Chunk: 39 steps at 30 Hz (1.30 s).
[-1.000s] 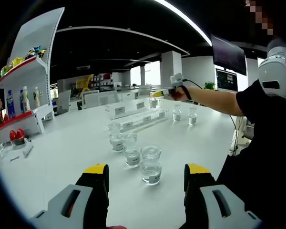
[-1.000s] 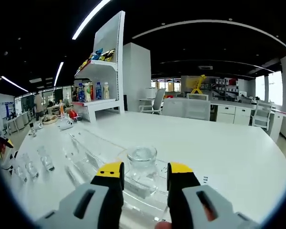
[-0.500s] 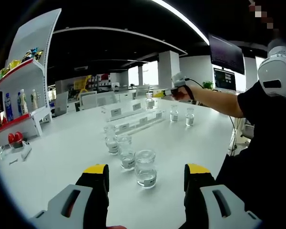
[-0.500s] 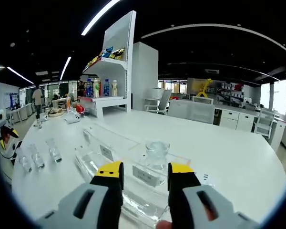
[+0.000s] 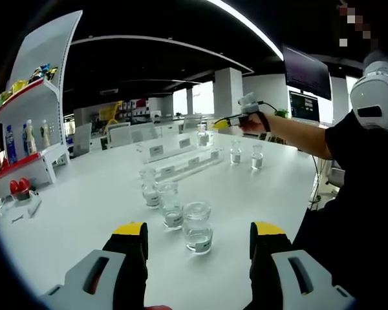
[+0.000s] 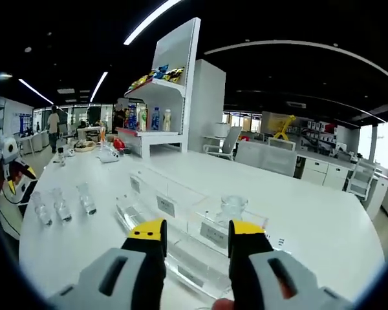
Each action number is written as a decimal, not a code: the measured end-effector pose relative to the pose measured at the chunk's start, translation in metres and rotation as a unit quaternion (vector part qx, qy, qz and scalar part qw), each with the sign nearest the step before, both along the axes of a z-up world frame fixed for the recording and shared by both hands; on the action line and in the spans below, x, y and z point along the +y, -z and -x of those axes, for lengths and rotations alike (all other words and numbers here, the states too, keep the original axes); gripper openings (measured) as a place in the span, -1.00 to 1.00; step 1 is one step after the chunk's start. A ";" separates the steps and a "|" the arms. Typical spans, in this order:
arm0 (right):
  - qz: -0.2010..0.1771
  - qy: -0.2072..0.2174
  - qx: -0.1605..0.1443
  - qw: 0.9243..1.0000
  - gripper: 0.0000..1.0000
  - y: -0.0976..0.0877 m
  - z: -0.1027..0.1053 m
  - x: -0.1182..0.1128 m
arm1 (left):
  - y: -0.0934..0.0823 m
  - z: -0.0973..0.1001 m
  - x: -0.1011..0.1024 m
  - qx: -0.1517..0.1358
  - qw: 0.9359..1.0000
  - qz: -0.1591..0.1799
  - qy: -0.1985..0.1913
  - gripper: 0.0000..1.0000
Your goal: Identify the label on the chemical reagent bottle, grasp the chemical reagent bottle, and place it in the designated position on the reagent rack
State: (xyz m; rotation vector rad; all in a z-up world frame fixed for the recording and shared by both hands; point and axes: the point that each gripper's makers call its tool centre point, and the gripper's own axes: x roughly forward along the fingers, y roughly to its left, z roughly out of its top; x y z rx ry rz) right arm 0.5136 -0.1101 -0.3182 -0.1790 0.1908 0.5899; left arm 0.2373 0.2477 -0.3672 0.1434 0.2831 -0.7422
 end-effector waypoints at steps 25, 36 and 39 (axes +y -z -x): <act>-0.005 0.001 -0.010 1.000 -0.31 0.006 0.042 -0.016 | 0.002 0.006 0.007 0.003 1.000 -0.003 -0.010 0.27; -0.004 0.008 -0.022 1.000 -0.30 0.002 0.065 -0.020 | 0.003 0.004 0.004 0.003 1.000 -0.001 -0.004 0.27; -0.006 0.011 -0.024 1.000 -0.30 -0.001 0.072 -0.022 | 0.003 0.004 0.002 0.004 1.000 -0.001 -0.001 0.27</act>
